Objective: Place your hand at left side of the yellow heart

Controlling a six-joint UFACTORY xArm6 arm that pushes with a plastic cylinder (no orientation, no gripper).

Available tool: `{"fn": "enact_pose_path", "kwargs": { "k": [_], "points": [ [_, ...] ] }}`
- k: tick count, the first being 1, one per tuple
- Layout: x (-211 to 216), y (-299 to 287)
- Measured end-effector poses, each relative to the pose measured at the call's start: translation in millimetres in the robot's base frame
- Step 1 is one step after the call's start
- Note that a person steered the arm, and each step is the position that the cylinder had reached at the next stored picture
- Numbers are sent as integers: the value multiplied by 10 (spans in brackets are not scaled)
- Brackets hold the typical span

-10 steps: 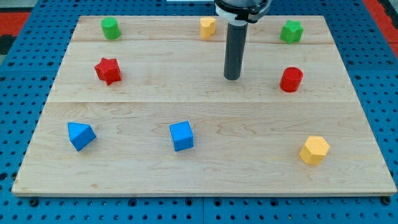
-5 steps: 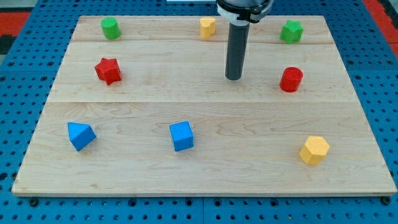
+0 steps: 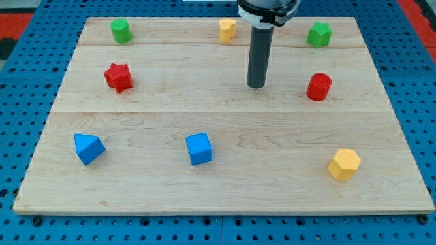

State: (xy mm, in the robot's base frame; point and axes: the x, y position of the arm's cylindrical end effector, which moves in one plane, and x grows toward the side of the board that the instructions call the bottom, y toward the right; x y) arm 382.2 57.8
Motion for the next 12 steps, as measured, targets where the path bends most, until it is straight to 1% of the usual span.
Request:
{"fn": "enact_pose_path", "kwargs": {
  "k": [1, 2, 3, 6, 7, 8, 9, 12],
  "points": [
    [208, -546],
    [388, -881],
    [469, -1150],
    [469, -960],
    [427, -842],
    [291, -735],
    [213, -717],
    [200, -645]
  ]
}}
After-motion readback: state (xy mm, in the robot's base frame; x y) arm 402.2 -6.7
